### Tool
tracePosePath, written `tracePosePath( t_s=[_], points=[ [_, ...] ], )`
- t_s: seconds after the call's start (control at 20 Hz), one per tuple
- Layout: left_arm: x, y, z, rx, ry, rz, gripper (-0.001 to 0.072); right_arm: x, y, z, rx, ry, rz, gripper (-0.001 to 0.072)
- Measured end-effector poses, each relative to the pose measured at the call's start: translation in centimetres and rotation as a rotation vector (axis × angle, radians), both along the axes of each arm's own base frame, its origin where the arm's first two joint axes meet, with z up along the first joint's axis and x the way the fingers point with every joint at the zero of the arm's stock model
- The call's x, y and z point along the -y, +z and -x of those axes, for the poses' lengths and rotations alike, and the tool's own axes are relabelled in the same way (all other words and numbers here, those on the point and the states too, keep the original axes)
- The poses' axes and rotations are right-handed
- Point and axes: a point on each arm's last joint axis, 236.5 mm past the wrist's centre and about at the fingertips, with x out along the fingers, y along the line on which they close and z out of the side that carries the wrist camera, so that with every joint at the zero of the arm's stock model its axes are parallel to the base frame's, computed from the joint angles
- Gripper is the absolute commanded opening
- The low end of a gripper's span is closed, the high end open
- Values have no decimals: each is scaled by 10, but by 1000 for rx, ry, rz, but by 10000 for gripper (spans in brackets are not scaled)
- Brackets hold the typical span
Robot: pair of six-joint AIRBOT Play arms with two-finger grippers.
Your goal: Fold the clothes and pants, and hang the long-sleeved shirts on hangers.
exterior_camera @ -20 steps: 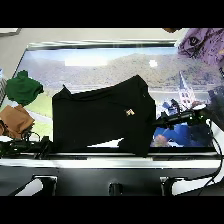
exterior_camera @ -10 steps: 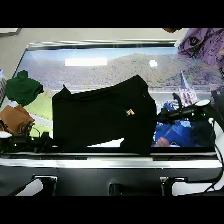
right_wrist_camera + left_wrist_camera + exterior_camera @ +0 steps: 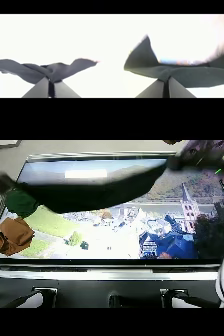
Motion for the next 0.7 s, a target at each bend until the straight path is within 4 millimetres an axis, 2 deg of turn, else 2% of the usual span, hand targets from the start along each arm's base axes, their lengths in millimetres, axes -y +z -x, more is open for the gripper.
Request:
tracePosePath(
  t_s=[0.05, 0.1, 0.15, 0.25, 0.3, 0.4, 0.5, 0.6, 0.7],
  points=[
    [-5, 48, 2, 102, 28, -49, 15, 0, 52, 15, 122, -17, 4, 26],
    [-8, 97, 12, 206, 57, -99, 15, 0, 100, 38, 235, -35, -2, 26],
    [-9, 135, 27, 291, 82, -139, 15, 1, 141, 65, 333, -54, -13, 26],
    [-9, 196, 67, 434, 135, -207, 16, 6, 206, 127, 493, -93, -39, 25],
    [-8, 214, 87, 479, 158, -233, 16, 10, 230, 159, 557, -116, -53, 25],
    [-7, 238, 129, 546, 208, -262, 15, 17, 263, 214, 644, -159, -90, 25],
    [-8, 248, 161, 580, 260, -270, 15, 23, 275, 250, 669, -193, -124, 26],
    [-9, 247, 177, 580, 289, -269, 15, 26, 269, 261, 627, -215, -151, 26],
    [-11, 232, 175, 533, 290, -259, 15, 27, 255, 253, 552, -232, -184, 25]
  ],
)
